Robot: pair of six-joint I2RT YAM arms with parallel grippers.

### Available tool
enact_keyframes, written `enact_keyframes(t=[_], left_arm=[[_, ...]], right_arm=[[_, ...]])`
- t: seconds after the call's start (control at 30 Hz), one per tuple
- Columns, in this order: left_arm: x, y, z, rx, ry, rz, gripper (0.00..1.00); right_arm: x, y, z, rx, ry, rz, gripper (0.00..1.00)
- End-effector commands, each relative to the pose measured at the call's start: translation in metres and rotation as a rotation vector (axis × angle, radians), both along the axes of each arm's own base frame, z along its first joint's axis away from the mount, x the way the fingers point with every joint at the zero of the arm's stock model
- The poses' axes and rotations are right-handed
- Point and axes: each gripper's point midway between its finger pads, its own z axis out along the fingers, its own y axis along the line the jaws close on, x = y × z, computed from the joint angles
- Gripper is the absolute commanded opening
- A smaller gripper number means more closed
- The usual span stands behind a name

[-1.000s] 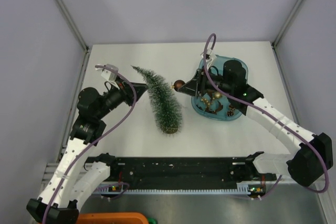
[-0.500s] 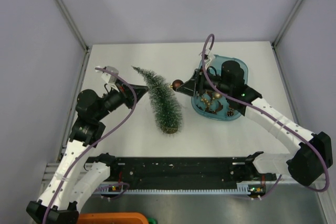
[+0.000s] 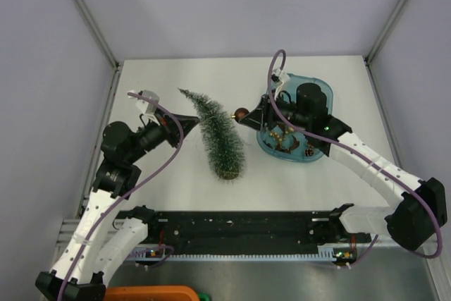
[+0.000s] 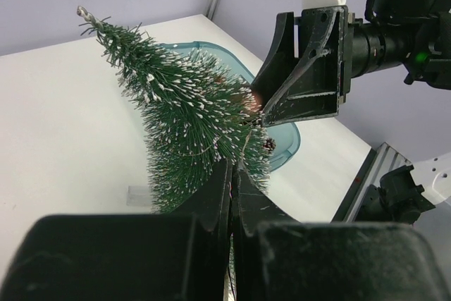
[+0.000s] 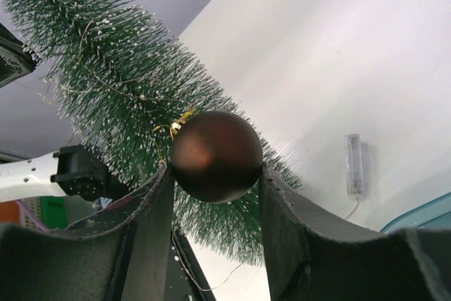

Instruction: Decorate the small christmas tree

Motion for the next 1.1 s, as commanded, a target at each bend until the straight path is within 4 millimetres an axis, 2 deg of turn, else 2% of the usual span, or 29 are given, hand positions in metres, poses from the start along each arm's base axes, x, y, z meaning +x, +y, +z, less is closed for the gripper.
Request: enact_keyframes(t=[0.0,0.07,0.5,1.07], left_arm=[[-0.003,0.002,0.011,-0.006,-0.06,0.003,0.0],[-0.003,0.003,0.011,-0.006,-0.061,0.004,0.0],[-0.002,0.006,0.012,-0.017,-0.056,0.014,0.0],[-0.001,0.008,0.016,-0.028,-0.058,0.017,0.0]], right_arm=[[-0.005,-0.007,0.013,0.015,-0.064,-0.007,0.12],[-0.01,-0.009,0.004,-0.002,-0.037,-0.002,0.12],[-0.025,-0.016,-0.01,-0.007,-0.014,0.016,0.12],[-0.057,-0.019,0.007,0.021,-0.001,0.111,0.12]])
